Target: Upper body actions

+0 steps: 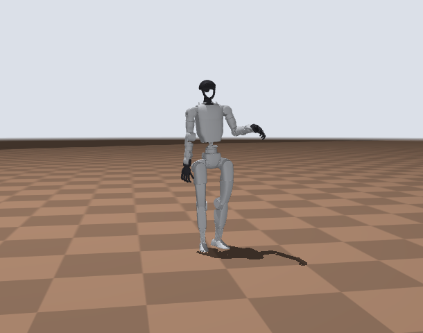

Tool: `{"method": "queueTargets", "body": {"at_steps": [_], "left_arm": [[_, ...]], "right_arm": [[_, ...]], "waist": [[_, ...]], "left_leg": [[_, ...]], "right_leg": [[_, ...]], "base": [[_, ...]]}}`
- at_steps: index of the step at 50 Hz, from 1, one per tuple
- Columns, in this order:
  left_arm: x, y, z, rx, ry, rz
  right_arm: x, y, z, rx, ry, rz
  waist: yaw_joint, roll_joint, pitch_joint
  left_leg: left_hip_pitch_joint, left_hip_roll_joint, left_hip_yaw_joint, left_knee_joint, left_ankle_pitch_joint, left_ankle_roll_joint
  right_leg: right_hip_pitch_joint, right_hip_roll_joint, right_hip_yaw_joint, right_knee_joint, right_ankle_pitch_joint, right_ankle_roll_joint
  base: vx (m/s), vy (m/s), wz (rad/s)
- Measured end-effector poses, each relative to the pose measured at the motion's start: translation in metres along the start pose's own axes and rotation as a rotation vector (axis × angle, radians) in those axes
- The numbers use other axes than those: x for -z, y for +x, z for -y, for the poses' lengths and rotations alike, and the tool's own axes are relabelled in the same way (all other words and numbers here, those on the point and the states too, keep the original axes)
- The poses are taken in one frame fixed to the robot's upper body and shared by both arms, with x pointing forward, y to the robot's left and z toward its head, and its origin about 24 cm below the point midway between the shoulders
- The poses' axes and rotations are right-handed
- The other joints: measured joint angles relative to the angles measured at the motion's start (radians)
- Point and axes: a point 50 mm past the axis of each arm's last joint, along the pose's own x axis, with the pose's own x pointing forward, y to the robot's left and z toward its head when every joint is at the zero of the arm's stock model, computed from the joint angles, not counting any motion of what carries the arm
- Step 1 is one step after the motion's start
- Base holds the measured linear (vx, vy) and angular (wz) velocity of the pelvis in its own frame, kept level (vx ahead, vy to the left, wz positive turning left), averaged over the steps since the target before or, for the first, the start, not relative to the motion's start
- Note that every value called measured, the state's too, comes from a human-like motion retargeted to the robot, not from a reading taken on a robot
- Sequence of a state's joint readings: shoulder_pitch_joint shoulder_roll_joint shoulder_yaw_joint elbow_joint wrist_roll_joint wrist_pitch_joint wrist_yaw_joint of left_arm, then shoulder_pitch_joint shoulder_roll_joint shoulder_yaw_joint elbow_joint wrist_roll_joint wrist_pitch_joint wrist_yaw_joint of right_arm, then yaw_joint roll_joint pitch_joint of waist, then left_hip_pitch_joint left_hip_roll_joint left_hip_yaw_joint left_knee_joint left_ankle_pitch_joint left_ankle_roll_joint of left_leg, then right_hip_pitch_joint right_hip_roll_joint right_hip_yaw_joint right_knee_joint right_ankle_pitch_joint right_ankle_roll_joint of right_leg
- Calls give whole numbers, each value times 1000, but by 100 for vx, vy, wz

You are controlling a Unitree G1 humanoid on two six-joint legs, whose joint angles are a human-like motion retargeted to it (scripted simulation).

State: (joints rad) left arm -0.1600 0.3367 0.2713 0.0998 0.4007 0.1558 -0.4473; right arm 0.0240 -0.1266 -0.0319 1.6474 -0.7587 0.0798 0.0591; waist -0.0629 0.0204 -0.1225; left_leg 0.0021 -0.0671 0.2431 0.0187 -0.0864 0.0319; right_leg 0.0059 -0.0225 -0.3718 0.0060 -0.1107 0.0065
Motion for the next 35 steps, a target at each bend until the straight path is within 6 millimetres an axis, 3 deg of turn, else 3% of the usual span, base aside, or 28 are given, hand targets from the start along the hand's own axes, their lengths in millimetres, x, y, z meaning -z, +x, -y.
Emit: {"method": "queueTargets", "body": {"at_steps": [9,18,25,31,35], "left_arm": [[-4,-7,-8,-200,20,55],[-42,-35,-45,-697,117,387],[-59,-59,-62,-1029,16,601],[-48,-70,-76,-1249,-124,587],[-22,-54,-73,-1261,-356,403]], "right_arm": [[-2,-1,4,15,-56,1],[-2,-1,4,16,-65,-1],[-1,-1,3,14,-74,-3],[-2,-1,3,18,-88,-2],[-2,-1,3,16,-90,-4]], "waist": [[-14,1,1],[-10,2,1],[-9,1,1],[-12,1,0],[-11,2,-3]], "left_leg": [[-4,-2,-14,1,2,0],[-3,-1,-14,2,0,0],[-1,-1,-14,2,-1,1],[0,-2,-15,1,-1,1],[-1,-2,-15,1,0,1]], "right_leg": [[0,-1,-14,-2,1,0],[0,-1,-13,-2,0,1],[2,-1,-13,-1,-1,2],[3,0,-15,-2,-1,1],[3,1,-16,-3,-1,0]], "base": [[0,0,0],[0,0,0],[0,0,0],[0,0,0],[0,0,0]]}}
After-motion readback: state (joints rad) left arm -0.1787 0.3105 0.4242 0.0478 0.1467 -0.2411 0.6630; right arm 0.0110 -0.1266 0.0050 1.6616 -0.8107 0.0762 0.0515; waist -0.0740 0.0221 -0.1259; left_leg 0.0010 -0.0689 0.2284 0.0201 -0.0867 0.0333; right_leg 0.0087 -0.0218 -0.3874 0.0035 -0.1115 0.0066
